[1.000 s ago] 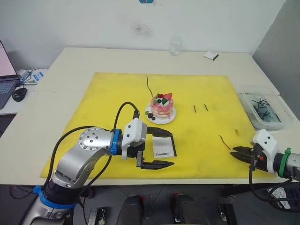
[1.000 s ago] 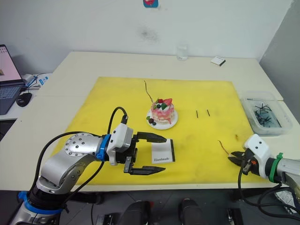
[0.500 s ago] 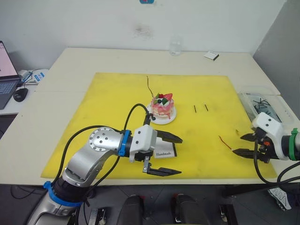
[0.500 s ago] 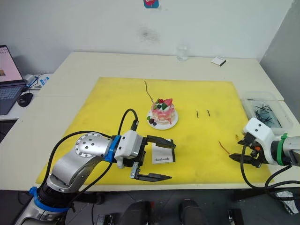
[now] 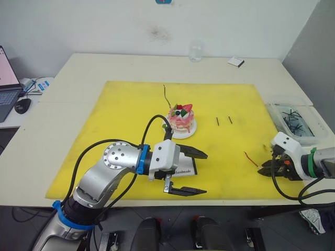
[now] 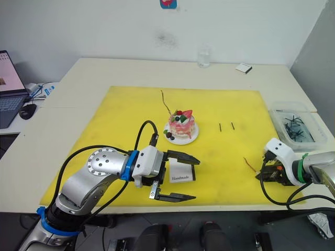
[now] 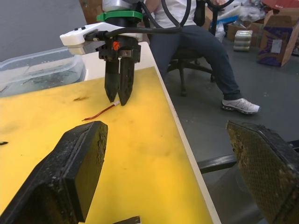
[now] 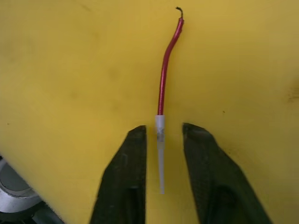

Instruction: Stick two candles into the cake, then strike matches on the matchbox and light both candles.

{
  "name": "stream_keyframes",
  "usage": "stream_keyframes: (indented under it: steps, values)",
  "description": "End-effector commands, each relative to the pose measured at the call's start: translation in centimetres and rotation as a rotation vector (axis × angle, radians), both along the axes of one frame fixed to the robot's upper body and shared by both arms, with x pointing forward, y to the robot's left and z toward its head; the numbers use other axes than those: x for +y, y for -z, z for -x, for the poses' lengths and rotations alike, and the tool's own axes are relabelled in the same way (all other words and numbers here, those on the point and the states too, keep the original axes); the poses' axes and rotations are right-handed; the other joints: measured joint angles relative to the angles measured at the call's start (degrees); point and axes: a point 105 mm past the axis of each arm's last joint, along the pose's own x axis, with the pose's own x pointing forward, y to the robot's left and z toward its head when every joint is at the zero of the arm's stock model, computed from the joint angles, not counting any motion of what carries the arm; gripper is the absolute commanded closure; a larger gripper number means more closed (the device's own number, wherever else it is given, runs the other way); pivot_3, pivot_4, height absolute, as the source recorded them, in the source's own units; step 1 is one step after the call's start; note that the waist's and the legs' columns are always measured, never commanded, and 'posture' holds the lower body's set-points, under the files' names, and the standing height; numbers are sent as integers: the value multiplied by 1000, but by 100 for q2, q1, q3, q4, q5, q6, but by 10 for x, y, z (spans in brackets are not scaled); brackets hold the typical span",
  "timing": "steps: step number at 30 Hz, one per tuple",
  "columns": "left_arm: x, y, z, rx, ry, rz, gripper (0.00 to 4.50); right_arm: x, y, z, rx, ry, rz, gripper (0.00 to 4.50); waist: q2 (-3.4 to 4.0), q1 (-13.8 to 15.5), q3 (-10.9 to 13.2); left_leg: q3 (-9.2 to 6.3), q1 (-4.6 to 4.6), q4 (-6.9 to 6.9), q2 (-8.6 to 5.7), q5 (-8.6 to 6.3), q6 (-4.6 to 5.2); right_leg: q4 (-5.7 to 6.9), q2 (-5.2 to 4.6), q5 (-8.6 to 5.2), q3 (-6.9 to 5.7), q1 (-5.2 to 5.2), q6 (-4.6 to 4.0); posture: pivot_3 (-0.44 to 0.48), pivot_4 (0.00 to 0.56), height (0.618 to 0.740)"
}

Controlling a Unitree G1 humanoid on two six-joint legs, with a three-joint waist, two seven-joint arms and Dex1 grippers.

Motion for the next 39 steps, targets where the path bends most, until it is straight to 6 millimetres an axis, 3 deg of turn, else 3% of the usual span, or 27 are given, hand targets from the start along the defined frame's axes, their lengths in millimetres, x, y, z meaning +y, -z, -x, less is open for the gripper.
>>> stream_keyframes:
  steps: [1,4,7,10,13,17,19,21,24,30,39]
  values:
    - [-4,-8,7,-33,23,27,0,2,0,-3,-4,-3,2,4451,0,-1,0,0,0,0,0,0,0,0,1,0,0,0,0,0,150,740]
    - [-5,-9,6,-31,20,30,0,4,-4,-2,2,0,-18,4451,1,-2,0,0,0,0,1,0,0,1,1,1,-1,0,2,0,150,740]
    - [-3,-8,6,-19,13,30,0,15,-27,-7,-17,0,-121,4451,1,-12,0,1,0,1,1,0,0,2,1,1,2,0,2,0,150,740]
    - [4,-9,1,12,-41,54,0,55,-72,-17,-123,-115,-371,4451,6,-50,-3,4,4,2,4,0,0,4,5,5,7,-1,6,0,150,740]
    - [16,-17,-17,90,-211,176,0,98,-118,-48,-405,-135,-636,4451,6,-105,-4,3,9,6,9,0,0,4,31,16,10,2,8,0,150,740]
    - [29,-22,-34,74,-390,263,0,132,-138,-62,-620,-143,-836,4451,7,-3,-10,-20,-2,8,13,1,0,7,56,20,-2,4,6,0,150,740]
    - [37,-21,-39,89,-474,289,0,149,-135,-68,-769,-184,-856,4451,11,14,-11,-14,-8,5,14,0,0,5,57,18,-2,-3,4,0,150,740]
    - [44,-16,-40,113,-548,297,0,169,-119,-75,-818,-164,-926,4451,7,6,-16,-10,-11,-3,15,0,-1,-3,51,16,1,-6,7,0,150,740]
    - [50,-14,-39,127,-602,297,0,183,-102,-80,-861,-144,-957,4451,10,-21,-16,-4,-10,-6,17,-1,-1,-1,36,16,10,-13,8,0,150,740]
    - [57,-15,-34,132,-630,276,0,181,-80,-94,-928,-50,-947,4451,11,-5,-17,0,-3,5,14,2,-1,5,20,20,10,-4,8,0,150,740]
    - [62,-16,-34,143,-631,249,0,190,-62,-106,-950,-3,-951,4451,12,-19,-17,-1,5,-3,17,3,1,7,29,24,9,-4,-3,0,150,740]
